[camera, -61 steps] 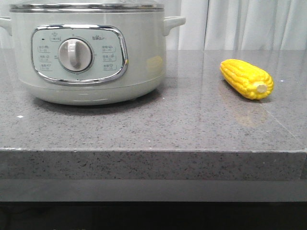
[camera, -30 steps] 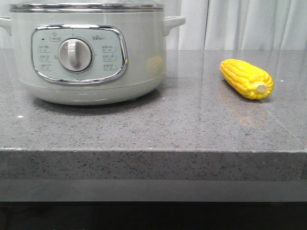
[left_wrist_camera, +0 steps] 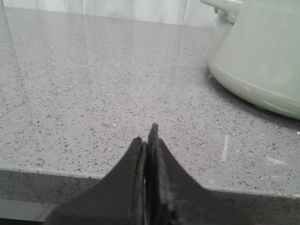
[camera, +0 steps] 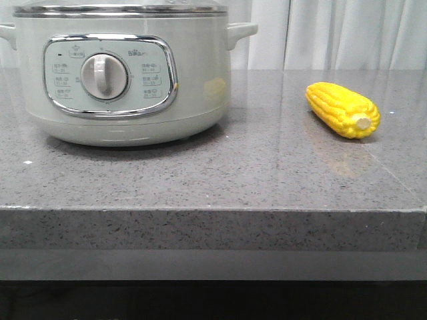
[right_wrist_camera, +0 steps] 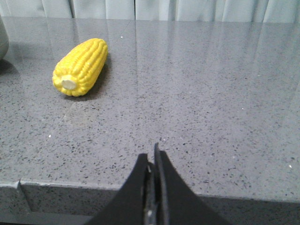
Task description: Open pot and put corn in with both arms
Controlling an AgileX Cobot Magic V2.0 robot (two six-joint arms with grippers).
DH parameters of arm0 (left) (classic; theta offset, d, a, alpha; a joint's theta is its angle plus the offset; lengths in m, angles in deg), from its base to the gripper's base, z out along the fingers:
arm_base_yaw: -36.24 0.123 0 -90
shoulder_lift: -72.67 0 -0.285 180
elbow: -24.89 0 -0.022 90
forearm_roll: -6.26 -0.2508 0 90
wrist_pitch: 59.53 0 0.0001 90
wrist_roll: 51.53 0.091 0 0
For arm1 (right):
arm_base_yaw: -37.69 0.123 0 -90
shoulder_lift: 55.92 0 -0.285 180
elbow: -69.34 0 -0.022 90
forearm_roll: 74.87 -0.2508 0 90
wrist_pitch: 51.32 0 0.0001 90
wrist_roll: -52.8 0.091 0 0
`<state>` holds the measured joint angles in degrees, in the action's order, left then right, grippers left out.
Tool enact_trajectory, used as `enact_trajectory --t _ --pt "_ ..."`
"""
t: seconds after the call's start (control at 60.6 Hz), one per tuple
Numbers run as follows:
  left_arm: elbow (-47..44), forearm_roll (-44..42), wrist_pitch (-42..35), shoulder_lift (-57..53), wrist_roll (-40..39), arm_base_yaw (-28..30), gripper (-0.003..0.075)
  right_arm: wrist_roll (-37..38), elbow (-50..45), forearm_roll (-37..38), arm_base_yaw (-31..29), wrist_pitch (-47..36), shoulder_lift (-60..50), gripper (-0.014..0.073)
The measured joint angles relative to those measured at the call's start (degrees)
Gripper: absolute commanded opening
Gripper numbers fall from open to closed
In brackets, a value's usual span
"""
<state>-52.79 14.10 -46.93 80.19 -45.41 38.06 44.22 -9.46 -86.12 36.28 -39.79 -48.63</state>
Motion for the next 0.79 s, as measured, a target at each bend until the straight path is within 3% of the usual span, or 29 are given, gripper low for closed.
enact_trajectory --t 0.495,0.792 --pt "1.11 2.82 -2.75 0.00 0.00 0.00 -0.0019 0.00 0.75 0.00 0.00 -0.79 0.00 -0.0061" --pt "20.91 -6.22 4.20 8.20 0.00 0.00 -0.0019 0.00 19.93 0.00 0.00 6.15 4.95 -0.0060"
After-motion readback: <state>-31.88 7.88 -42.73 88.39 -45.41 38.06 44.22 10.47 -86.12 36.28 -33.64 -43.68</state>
